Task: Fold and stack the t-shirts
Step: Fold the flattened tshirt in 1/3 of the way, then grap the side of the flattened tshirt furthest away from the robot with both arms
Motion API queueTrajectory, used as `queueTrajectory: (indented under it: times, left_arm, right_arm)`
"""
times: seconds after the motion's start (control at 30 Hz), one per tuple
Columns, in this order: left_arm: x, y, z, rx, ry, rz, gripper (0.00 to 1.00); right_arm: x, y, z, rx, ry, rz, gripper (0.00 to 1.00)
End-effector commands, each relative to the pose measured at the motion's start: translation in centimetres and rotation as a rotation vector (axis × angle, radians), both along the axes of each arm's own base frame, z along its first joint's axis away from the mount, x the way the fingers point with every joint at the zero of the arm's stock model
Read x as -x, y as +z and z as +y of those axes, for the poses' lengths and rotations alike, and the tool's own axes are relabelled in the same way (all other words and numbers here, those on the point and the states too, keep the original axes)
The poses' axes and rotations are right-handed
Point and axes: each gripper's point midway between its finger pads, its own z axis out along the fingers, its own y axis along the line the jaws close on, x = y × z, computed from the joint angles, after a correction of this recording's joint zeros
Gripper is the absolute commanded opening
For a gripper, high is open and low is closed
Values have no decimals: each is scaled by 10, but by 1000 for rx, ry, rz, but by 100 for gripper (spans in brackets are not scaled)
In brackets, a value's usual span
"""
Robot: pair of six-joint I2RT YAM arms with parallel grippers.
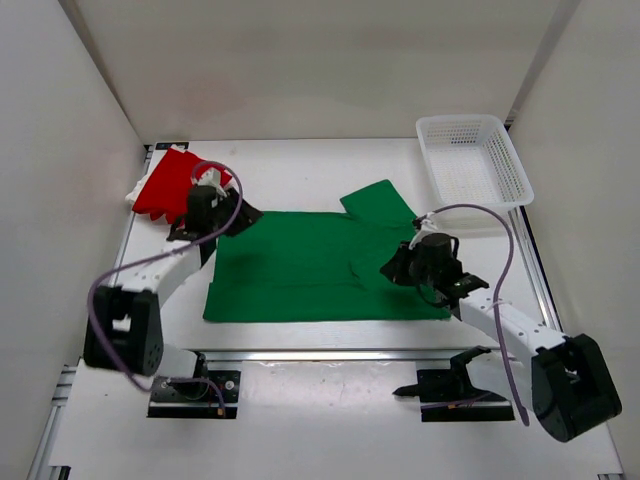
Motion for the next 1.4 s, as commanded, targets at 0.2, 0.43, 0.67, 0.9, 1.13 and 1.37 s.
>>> queueTrajectory:
  times: [0.2, 0.43, 0.67, 0.9, 1.13, 1.37]
  left_arm:
    - [-102, -66, 108, -126, 305, 161, 49]
    - [-120, -84, 124, -182, 332, 176, 49]
    - [-129, -104, 118, -219, 302, 244, 47]
    - [-132, -111, 117, -261, 282, 305, 38]
    - [-129, -111, 123, -254, 300, 306, 8]
    - [-126, -91, 121, -213, 312, 257, 0]
  right_arm:
    - [31, -20, 32, -52, 150, -22, 0]
    - [37, -31, 18, -65, 128, -9, 0]
    - [30, -28, 12, -55, 113, -20, 0]
    - [13, -7, 18, -71, 109, -69, 0]
    - [-57, 31, 8, 7, 8, -200, 16]
    - [-199, 41, -36, 194, -213, -244, 32]
